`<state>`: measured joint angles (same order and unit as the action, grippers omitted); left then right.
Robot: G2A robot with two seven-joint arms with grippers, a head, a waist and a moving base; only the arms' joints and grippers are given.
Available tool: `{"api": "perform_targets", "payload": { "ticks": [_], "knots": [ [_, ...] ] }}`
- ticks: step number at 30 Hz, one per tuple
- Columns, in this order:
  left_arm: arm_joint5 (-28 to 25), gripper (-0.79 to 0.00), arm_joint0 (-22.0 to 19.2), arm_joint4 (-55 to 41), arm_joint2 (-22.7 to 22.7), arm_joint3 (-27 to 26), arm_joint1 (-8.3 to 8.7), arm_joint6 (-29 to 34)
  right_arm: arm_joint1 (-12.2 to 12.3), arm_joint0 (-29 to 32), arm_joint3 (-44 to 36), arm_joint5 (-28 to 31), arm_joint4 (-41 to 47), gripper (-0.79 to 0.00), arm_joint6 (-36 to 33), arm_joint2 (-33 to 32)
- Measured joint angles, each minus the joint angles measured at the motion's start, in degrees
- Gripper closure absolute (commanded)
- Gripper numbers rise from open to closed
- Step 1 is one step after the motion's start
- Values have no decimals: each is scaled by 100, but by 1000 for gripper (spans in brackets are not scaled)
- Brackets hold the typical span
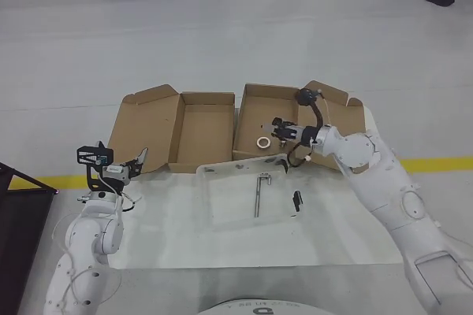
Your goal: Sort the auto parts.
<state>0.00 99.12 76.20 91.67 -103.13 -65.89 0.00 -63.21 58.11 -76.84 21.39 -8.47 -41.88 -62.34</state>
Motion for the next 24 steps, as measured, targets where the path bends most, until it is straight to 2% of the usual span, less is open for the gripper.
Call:
{"api": "perform_targets", "payload": {
  "ticks": [3,5,6,8,14,15,17,22,24],
  "knots": [
    [0,-785,0,0,0,0,0,0,96,296,-424,702,558,-379,-588,-258],
    [0,-785,0,0,0,0,0,0,154,487,-680,1050,879,-409,-988,-380],
    [0,-785,0,0,0,0,0,0,173,560,-777,1177,995,-754,-1127,-414],
    [0,-785,0,0,0,0,0,0,200,686,-925,1374,1207,-754,-1357,-439],
    [0,-785,0,0,0,0,0,0,200,691,-930,1377,1216,-754,-1369,-435],
    [0,-785,0,0,0,0,0,0,200,691,-930,1377,1216,-785,-1369,-435],
    [0,-785,0,0,0,0,0,0,200,718,-980,1351,1157,-785,-1390,-393],
    [0,-785,0,0,0,0,0,0,262,745,-1270,990,112,-785,-1851,-232],
    [0,-785,0,0,0,0,0,0,290,794,-1360,940,-224,-723,-2007,-209]
  ]
}}
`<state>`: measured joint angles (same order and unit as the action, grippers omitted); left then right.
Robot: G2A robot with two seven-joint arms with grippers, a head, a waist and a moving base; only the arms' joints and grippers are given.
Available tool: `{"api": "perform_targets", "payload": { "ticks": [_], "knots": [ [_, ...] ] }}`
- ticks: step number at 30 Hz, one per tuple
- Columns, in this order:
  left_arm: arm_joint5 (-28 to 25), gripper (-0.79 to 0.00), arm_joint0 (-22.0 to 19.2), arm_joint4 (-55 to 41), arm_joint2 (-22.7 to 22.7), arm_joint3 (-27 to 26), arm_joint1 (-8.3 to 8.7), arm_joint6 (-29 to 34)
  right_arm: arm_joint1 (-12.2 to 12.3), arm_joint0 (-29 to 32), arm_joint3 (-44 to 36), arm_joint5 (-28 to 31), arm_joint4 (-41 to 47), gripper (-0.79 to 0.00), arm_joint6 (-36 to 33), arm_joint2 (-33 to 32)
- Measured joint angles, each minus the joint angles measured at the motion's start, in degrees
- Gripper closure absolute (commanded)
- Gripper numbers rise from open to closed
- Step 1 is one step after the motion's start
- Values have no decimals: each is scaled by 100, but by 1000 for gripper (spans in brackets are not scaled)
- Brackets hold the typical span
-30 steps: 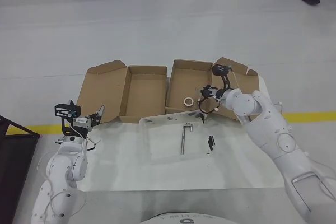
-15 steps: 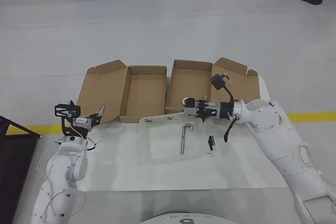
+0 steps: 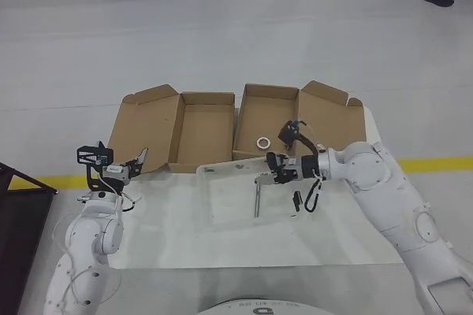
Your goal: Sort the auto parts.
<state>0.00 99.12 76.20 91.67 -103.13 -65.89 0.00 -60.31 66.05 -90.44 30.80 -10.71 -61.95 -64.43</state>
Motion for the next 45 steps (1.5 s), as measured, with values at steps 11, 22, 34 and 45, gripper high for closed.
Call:
{"api": "perform_targets", "payload": {
  "ticks": [11,22,34,45],
  "knots": [
    [0,-785,0,0,0,0,0,0,132,169,-380,-488,-1127,-570,-452,32],
    [0,-785,0,0,0,0,0,0,57,-199,185,-939,-1519,-385,-147,445],
    [0,-785,0,0,0,0,0,0,-98,-736,873,-1226,-1848,-394,129,1011],
    [0,-785,0,0,0,0,0,0,-209,-932,1184,-1475,-2056,-413,303,1346]
  ]
}}
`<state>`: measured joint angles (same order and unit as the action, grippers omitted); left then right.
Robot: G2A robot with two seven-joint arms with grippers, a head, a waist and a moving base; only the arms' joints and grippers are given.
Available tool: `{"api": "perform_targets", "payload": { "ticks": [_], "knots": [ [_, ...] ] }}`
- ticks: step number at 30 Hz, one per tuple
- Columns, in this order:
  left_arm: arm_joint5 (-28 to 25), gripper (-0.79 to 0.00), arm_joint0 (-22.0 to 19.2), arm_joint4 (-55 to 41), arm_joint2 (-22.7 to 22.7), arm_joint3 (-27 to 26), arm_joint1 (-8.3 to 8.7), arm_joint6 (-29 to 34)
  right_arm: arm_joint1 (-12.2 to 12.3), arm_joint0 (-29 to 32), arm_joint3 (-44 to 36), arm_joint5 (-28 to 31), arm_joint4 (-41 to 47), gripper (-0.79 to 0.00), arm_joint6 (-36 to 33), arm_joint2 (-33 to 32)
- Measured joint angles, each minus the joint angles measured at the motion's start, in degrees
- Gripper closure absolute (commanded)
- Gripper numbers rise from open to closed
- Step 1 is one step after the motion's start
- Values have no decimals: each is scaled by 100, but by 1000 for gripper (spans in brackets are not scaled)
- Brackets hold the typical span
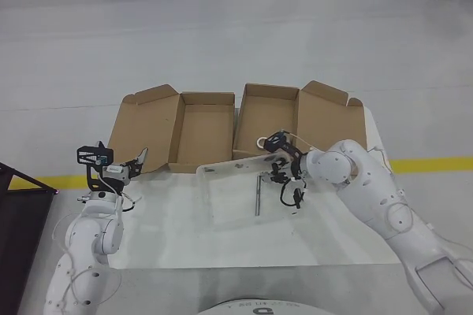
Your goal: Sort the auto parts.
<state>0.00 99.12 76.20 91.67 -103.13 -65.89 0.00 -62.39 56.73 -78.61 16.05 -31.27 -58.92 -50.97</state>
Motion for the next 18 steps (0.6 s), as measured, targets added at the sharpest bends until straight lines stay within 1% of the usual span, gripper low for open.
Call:
{"api": "perform_targets", "payload": {
  "ticks": [12,18],
  "knots": [
    [0,-785,0,0,0,0,0,0,-231,-392,490,-123,-53,-388,80,552],
    [0,-785,0,0,0,0,0,0,-318,-481,563,96,179,-382,-53,732]
  ]
}}
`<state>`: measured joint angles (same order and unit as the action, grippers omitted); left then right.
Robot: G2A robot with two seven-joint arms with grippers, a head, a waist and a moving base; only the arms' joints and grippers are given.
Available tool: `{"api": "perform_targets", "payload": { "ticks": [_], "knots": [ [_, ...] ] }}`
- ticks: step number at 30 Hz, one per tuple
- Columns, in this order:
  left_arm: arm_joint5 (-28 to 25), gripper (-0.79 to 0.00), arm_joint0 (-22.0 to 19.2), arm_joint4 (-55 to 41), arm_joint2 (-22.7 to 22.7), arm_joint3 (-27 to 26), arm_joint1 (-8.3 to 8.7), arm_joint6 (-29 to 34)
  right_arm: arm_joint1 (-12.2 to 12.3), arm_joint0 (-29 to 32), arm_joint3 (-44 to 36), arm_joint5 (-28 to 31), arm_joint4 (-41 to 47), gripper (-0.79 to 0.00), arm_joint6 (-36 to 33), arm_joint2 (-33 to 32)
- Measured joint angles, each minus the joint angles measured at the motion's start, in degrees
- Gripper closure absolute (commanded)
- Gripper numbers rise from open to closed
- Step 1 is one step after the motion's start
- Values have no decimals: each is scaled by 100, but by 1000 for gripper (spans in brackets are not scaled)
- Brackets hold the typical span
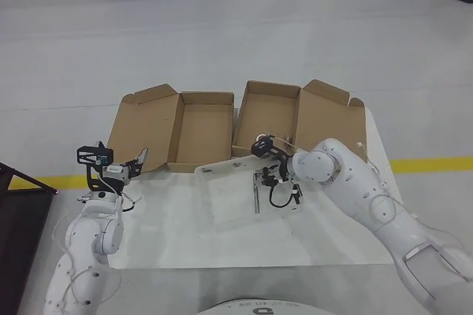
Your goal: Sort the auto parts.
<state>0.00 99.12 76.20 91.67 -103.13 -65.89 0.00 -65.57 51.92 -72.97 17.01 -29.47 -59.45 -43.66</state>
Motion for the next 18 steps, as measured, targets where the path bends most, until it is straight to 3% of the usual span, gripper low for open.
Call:
{"api": "perform_targets", "payload": {
  "ticks": [4,18],
  "knots": [
    [0,-785,0,0,0,0,0,0,-9,-30,30,92,119,-379,-22,-22],
    [0,-785,0,0,0,0,0,0,-24,92,-29,-439,-603,-363,625,-27]
  ]
}}
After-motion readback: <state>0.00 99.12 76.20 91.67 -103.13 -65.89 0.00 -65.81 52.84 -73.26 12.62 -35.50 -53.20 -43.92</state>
